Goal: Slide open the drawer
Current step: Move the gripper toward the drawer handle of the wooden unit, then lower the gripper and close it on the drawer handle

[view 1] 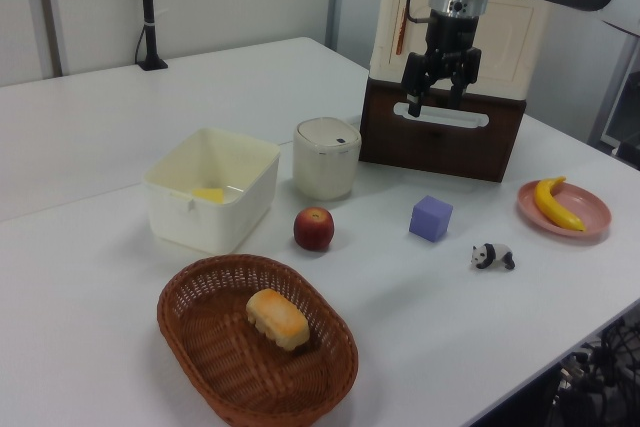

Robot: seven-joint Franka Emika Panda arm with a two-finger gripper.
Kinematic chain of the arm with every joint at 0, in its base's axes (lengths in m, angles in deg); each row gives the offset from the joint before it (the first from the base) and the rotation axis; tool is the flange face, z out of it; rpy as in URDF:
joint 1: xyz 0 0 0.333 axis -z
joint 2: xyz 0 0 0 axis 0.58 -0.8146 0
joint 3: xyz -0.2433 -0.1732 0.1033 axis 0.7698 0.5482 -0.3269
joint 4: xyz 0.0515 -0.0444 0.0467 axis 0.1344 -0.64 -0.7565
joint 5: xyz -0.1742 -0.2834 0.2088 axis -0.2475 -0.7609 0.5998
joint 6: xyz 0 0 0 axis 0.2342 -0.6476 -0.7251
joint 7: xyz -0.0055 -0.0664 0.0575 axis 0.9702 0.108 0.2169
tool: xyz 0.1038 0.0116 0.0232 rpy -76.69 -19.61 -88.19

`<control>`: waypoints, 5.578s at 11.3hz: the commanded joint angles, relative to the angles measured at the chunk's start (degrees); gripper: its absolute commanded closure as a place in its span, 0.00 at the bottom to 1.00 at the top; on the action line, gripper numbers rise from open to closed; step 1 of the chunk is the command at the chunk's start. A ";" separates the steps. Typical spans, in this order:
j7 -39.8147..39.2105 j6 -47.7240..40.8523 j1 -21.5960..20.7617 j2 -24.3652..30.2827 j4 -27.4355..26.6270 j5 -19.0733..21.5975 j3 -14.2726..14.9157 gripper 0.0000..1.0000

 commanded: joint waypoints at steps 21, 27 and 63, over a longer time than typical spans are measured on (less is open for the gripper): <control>-40.75 29.44 5.52 -15.10 2.89 -8.54 6.17 0.00; -39.60 33.32 5.52 -19.06 3.77 -8.62 6.17 0.00; -38.81 39.30 5.08 -22.93 4.12 -8.62 7.22 0.21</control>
